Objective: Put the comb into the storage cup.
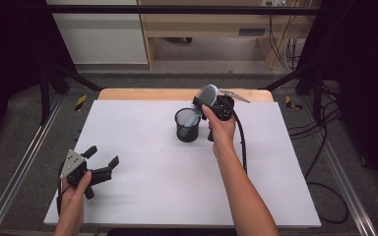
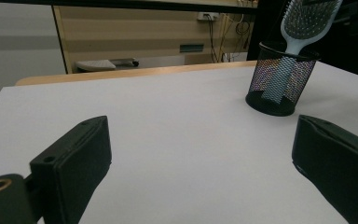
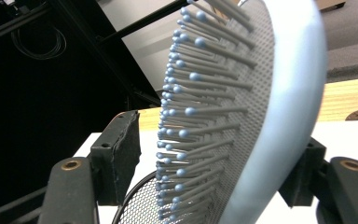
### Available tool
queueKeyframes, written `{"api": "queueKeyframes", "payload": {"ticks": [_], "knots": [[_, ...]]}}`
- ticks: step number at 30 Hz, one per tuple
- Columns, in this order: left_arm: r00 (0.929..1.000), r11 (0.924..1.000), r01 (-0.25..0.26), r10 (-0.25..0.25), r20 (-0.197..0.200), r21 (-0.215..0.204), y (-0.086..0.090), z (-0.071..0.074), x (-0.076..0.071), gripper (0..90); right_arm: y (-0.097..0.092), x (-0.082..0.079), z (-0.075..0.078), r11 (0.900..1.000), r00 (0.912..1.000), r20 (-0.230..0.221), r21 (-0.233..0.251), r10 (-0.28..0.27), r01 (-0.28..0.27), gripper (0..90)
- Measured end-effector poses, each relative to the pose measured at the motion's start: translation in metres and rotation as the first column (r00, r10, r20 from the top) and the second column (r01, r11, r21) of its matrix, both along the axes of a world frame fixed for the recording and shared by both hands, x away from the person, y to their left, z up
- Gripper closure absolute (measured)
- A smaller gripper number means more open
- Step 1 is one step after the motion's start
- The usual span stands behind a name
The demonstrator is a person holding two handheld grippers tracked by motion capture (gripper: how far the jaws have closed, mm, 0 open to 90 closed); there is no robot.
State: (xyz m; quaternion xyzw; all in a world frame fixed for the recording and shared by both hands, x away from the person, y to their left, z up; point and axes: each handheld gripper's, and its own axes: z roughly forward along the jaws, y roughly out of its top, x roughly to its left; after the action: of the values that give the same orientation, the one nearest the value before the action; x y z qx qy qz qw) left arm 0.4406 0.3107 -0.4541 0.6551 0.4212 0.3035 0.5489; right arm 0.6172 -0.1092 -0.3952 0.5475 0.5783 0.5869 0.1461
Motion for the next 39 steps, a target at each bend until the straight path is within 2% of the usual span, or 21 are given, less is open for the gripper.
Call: {"api": "queueKeyframes", "payload": {"ticks": [7,13,19,32,39], "knots": [[1.0000,1.0000,-0.001,0.001,0.000,-0.001,0.0003,0.0000,0.0001,4.7,0.0017,0.0006,-0.0009,1.0000,1.0000,-0.004,0.000,0.005,-0.005,28.3],[1.0000,1.0000,0.000,0.000,0.000,0.000,0.0001,0.0000,0.0001,4.8,0.0020,0.0011,-0.0016,1.0000,0.9997,-0.022,0.001,0.009,-0.009,20.0],[1.0000,1.0000,0.002,-0.002,-0.001,0.002,-0.0005,-0.0001,0.0002,4.7,0.0035,0.0004,-0.0007,0.9994,0.9996,-0.029,-0.033,-0.003,0.002,11.5],[1.0000,1.0000,0.002,-0.002,-0.002,0.002,-0.0005,-0.0002,0.0002,4.8,0.0031,0.0005,0.0000,0.9999,0.9990,-0.045,-0.009,-0.007,0.006,7.4],[1.0000,1.0000,0.001,-0.001,-0.003,0.003,-0.0007,-0.0003,0.0002,4.8,0.0021,-0.0002,0.0015,0.9998,0.9992,-0.040,-0.021,-0.007,0.006,5.8]]}}
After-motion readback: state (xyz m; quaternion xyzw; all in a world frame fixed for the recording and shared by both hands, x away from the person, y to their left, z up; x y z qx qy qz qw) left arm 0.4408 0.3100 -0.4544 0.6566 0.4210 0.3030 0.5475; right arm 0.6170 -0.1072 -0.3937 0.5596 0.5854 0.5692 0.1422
